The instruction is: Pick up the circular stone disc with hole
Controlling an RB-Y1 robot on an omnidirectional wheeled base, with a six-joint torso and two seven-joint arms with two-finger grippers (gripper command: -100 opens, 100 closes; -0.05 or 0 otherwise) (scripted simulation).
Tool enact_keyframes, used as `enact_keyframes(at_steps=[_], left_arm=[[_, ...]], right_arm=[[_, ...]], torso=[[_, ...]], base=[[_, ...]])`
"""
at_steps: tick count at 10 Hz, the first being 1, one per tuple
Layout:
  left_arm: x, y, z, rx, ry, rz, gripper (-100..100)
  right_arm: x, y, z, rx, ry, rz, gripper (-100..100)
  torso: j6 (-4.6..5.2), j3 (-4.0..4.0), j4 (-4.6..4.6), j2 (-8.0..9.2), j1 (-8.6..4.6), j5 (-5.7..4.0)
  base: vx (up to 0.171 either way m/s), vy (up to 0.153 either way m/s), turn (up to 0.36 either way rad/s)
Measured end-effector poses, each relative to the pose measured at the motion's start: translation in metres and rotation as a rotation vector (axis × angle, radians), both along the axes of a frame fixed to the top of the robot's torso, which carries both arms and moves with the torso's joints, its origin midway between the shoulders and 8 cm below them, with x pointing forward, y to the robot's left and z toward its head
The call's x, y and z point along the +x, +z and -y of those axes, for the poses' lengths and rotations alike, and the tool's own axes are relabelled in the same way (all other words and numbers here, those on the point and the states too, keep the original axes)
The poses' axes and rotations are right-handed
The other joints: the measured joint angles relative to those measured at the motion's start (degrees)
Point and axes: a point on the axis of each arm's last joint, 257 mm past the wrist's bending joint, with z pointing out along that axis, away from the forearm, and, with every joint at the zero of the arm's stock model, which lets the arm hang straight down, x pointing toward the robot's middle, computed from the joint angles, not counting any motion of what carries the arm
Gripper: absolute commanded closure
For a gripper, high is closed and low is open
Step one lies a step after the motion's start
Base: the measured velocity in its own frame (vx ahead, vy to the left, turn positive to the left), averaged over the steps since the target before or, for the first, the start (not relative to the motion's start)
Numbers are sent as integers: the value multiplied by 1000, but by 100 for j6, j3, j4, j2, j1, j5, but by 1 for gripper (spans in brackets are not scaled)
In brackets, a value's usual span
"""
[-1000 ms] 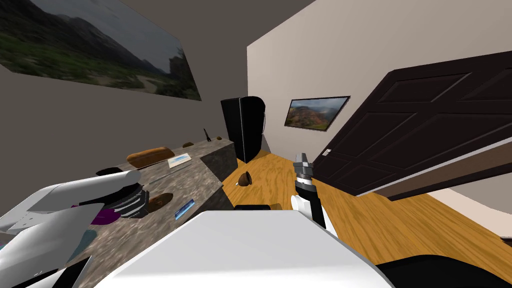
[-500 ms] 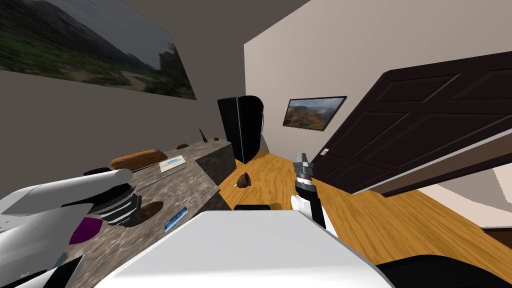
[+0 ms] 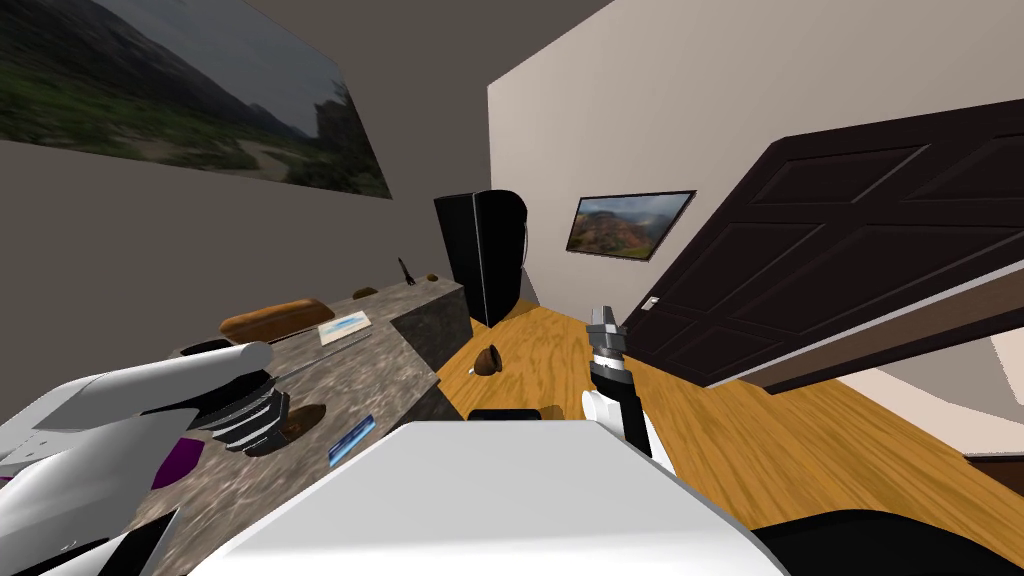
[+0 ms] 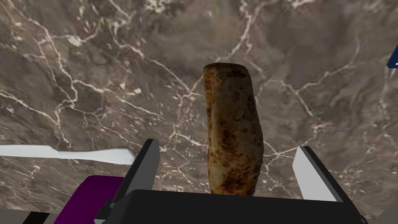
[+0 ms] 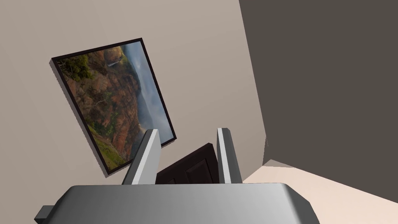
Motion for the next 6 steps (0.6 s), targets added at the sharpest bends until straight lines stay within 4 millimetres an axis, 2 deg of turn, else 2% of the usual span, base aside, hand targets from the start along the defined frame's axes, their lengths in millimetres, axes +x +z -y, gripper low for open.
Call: enact_keyframes(at_steps=[1,2,6], left_arm=[[0,-6,0,0,0,0,-100],[1,-7,-1,1,-1,1,100],[0,-6,-1,0,1,0,100]], right_arm=[[0,0,0,0,0,0,0],[0,0,0,0,0,0,0],[0,0,0,0,0,0,0]], torso=[[0,0,0,0,0,0],[0,0,0,0,-3,-2],[4,-1,-1,-1,-1,2]], base=[[0,0,0],[0,0,0],[0,0,0]])
